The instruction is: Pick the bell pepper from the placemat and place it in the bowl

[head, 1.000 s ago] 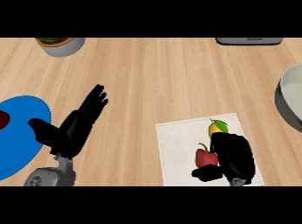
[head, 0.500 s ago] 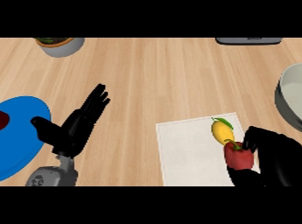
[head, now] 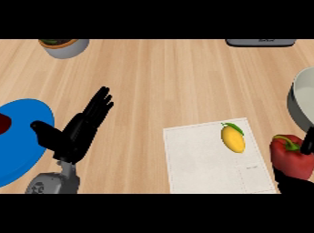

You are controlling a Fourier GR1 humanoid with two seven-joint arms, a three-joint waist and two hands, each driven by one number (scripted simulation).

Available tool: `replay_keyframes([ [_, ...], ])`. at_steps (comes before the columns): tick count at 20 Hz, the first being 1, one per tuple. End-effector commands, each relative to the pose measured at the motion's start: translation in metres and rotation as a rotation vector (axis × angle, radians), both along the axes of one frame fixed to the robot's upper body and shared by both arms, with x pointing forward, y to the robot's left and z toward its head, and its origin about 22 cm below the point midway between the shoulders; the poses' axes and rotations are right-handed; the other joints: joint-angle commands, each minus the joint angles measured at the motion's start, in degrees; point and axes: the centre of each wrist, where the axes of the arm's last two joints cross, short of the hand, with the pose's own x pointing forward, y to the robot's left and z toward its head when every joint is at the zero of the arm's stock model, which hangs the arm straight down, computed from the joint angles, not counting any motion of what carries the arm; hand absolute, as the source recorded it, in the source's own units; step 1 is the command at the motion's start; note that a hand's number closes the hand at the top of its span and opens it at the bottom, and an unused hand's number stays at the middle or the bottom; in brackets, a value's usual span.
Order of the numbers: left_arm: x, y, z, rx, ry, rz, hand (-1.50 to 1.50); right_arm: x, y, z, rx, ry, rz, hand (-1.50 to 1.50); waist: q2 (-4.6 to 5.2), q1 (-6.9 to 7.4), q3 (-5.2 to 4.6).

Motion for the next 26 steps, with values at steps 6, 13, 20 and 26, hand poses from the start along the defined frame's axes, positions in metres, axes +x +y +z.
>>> replay_keyframes([
  [6,-0.008,-0.003,-0.005,-0.022,0.015,-0.008,0.0,0.014,-0.042,0.047,0.05,-0.127,-0.035,1.5,0.06,0.2,0.06],
  [13,0.005,0.005,0.003,-0.002,-0.022,0.005,0.0,0.065,-0.092,0.039,0.118,-0.17,-0.082,1.5,0.21,0.36,0.08],
  [20,0.006,-0.016,0.007,-0.02,0.001,-0.018,0.0,0.122,-0.151,0.01,0.091,-0.162,-0.106,1.5,0.32,0.74,0.09],
  [26,0.012,-0.005,0.008,-0.002,-0.01,-0.027,0.0,0.15,-0.216,-0.023,-0.009,-0.096,-0.142,1.5,0.75,1.47,0.14],
])
